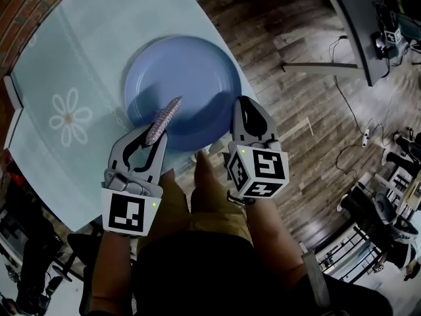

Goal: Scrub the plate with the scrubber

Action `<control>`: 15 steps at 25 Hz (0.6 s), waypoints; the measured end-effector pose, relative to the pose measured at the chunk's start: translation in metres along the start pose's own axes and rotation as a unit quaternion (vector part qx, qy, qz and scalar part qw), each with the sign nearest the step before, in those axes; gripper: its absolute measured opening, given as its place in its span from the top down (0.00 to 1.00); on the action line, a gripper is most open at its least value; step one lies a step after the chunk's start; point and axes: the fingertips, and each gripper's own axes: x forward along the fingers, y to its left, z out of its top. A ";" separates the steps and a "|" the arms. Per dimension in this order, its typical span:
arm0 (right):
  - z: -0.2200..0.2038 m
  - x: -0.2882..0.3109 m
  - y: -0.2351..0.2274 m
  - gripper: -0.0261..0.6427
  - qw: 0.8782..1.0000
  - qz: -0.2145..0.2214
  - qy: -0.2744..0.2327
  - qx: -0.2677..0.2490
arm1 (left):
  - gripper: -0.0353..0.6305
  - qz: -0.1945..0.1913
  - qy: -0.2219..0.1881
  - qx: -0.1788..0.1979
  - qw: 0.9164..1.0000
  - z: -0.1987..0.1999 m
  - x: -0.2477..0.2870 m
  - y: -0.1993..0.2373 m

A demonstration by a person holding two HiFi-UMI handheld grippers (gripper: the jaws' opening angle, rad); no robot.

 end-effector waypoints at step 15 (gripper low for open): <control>-0.002 -0.002 -0.001 0.89 1.000 0.007 -0.007 0.012 | 0.83 -0.084 0.014 -0.010 0.996 -0.001 0.020 -0.066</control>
